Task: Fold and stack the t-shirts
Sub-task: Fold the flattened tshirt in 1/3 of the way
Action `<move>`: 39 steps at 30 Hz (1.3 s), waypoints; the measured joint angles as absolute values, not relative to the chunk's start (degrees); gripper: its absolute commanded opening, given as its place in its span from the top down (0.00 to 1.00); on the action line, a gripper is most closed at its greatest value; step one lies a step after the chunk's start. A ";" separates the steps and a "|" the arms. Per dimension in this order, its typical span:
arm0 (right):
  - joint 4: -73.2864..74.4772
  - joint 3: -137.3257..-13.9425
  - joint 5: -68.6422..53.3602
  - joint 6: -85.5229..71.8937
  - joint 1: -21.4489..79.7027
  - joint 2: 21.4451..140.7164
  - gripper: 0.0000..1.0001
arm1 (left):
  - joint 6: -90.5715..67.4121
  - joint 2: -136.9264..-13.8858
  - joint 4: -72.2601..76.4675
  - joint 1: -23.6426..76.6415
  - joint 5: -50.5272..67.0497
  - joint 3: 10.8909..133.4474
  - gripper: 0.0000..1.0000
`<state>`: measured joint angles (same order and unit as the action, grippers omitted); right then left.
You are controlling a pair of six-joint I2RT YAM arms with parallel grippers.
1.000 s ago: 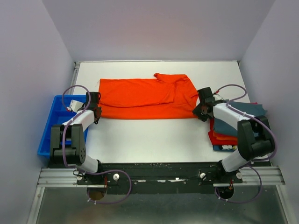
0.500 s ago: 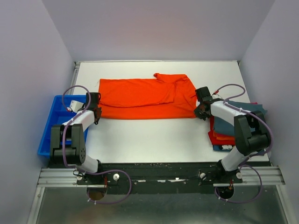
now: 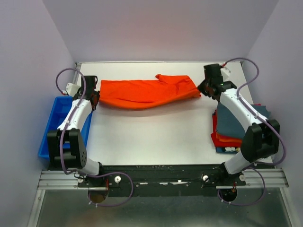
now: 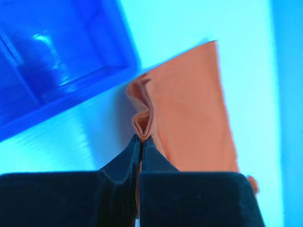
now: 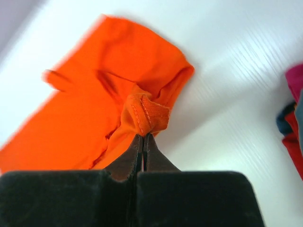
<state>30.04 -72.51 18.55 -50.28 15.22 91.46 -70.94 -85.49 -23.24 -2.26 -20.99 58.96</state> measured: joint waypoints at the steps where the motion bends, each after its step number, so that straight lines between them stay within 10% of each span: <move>1: 30.09 -75.18 18.52 -49.52 15.22 90.63 0.99 | -70.89 -84.95 -23.90 -2.26 -20.99 60.71 1.00; 8: 29.89 -75.46 18.33 -48.23 15.29 77.97 0.99 | -71.44 -69.04 -22.98 -2.31 -20.99 56.29 1.00; 21: 33.28 -39.22 11.73 -51.53 15.31 68.07 0.99 | -71.35 -49.41 -28.08 -2.55 -19.57 25.32 1.00; 39: 33.21 -53.69 9.74 -48.25 15.29 74.06 0.99 | -69.63 -54.37 -30.20 -2.57 -19.79 35.97 1.00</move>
